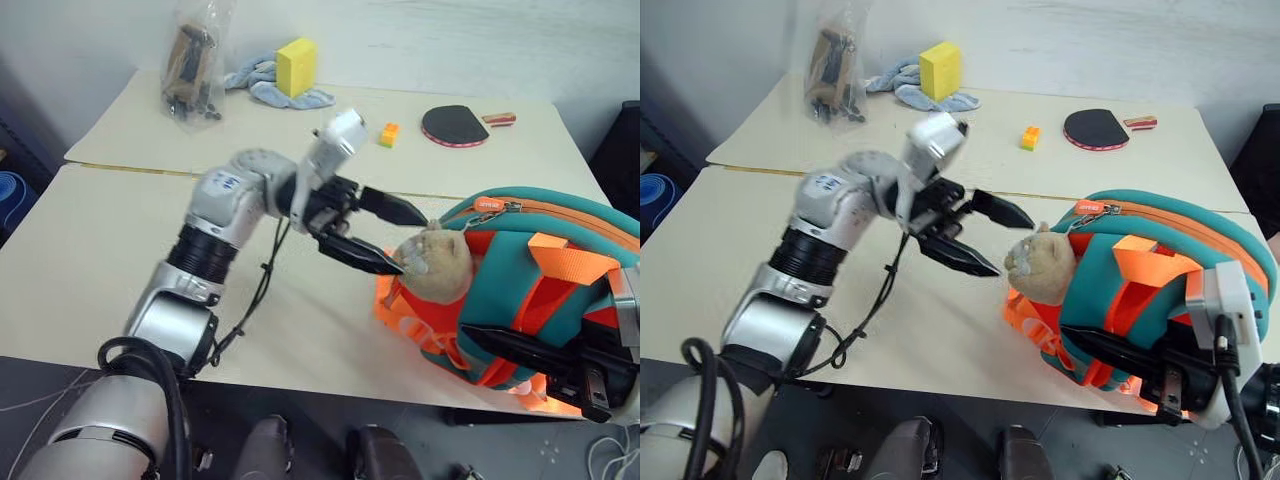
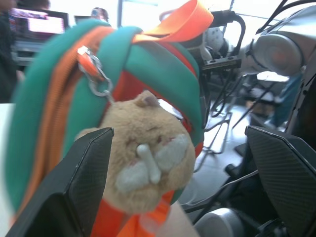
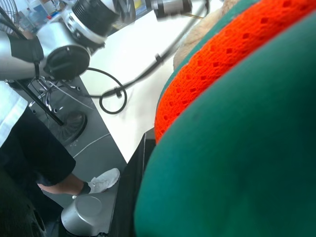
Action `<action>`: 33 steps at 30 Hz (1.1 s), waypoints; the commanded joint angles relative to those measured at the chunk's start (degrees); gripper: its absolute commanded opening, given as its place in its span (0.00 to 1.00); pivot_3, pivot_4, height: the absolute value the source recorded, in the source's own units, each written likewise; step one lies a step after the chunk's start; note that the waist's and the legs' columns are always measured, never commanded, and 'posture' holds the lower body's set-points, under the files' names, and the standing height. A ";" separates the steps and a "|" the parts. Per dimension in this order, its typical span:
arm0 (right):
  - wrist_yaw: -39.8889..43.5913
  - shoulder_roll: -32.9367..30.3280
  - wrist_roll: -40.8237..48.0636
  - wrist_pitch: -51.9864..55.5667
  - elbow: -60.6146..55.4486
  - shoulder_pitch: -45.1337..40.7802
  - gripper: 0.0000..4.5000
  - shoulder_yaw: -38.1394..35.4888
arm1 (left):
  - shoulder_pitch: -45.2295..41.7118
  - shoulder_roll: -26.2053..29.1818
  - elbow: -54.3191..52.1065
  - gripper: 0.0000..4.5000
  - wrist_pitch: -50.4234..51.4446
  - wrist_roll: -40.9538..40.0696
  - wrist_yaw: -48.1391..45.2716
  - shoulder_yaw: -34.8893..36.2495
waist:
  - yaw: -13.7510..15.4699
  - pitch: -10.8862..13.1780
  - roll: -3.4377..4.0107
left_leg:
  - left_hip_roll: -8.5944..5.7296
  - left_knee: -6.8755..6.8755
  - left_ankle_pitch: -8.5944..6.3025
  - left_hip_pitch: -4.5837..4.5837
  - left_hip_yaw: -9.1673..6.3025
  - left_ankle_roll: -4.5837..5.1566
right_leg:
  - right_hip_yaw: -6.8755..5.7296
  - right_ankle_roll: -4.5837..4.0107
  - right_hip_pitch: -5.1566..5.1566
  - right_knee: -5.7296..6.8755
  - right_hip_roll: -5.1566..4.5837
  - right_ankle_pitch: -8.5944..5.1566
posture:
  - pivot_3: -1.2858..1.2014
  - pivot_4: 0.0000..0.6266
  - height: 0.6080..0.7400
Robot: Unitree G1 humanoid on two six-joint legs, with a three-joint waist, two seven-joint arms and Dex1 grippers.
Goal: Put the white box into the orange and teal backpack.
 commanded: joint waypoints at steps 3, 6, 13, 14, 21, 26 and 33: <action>-0.61 0.40 1.28 -1.88 -1.45 0.79 0.00 -1.23 | 1.04 -5.30 -0.42 0.99 -7.60 8.85 8.06 -2.78 | -0.10 -0.02 0.03 | 0.01 -0.05 0.01 0.01 -0.01 -0.02 | -0.01 0.00 0.00 -0.02 0.03 0.00 | 0.52 0.24 1.00; -1.16 1.17 0.83 -2.60 -1.91 1.48 0.00 -0.80 | 1.33 -7.80 -0.42 0.88 -6.51 7.74 11.34 0.25 | -0.01 -0.01 0.02 | 0.01 -0.04 0.01 -0.01 -0.05 -0.02 | -0.04 0.00 0.00 -0.01 0.02 0.00 | 0.52 0.24 1.00; -1.96 1.91 0.51 -4.40 -1.83 1.73 0.00 0.32 | 2.45 -7.24 -1.22 0.41 -5.68 8.68 11.51 0.04 | 0.01 -0.02 0.04 | 0.01 -0.04 0.03 -0.01 -0.10 -0.04 | -0.12 0.00 0.02 -0.02 0.01 0.00 | 0.52 0.24 1.00; -1.92 1.94 0.31 -4.49 -1.80 1.77 0.00 0.44 | 2.49 -7.13 -1.08 0.35 -5.71 8.69 11.31 0.12 | 0.02 -0.02 0.04 | 0.01 -0.04 0.03 -0.02 -0.11 -0.04 | -0.13 0.00 0.02 -0.02 0.01 0.00 | 0.52 0.24 1.00; 1.25 2.26 -2.04 -4.16 0.07 4.49 0.00 -3.77 | -0.26 -0.61 5.18 0.09 -9.02 10.76 7.58 2.65 | -0.11 -0.03 0.05 | 0.01 -0.06 0.05 0.00 -0.17 -0.07 | -0.22 0.00 0.05 -0.04 0.01 0.00 | 0.52 0.24 1.00; 5.75 2.72 -3.20 -3.83 2.23 7.86 0.00 -9.37 | -5.54 4.98 18.86 0.09 -17.27 13.87 4.12 5.36 | -0.30 -0.02 0.05 | 0.01 -0.09 0.06 -0.01 -0.23 -0.07 | -0.34 -0.01 0.06 -0.08 0.01 0.00 | 0.52 0.24 1.00; 10.09 4.35 -10.48 -5.40 4.61 9.14 0.00 -9.60 | -0.49 6.81 27.40 0.09 -30.48 22.91 1.09 1.07 | -0.47 -0.03 0.06 | 0.00 -0.21 0.05 -0.03 -0.27 -0.06 | -0.40 -0.01 0.06 -0.12 -0.02 0.00 | 0.52 0.24 1.00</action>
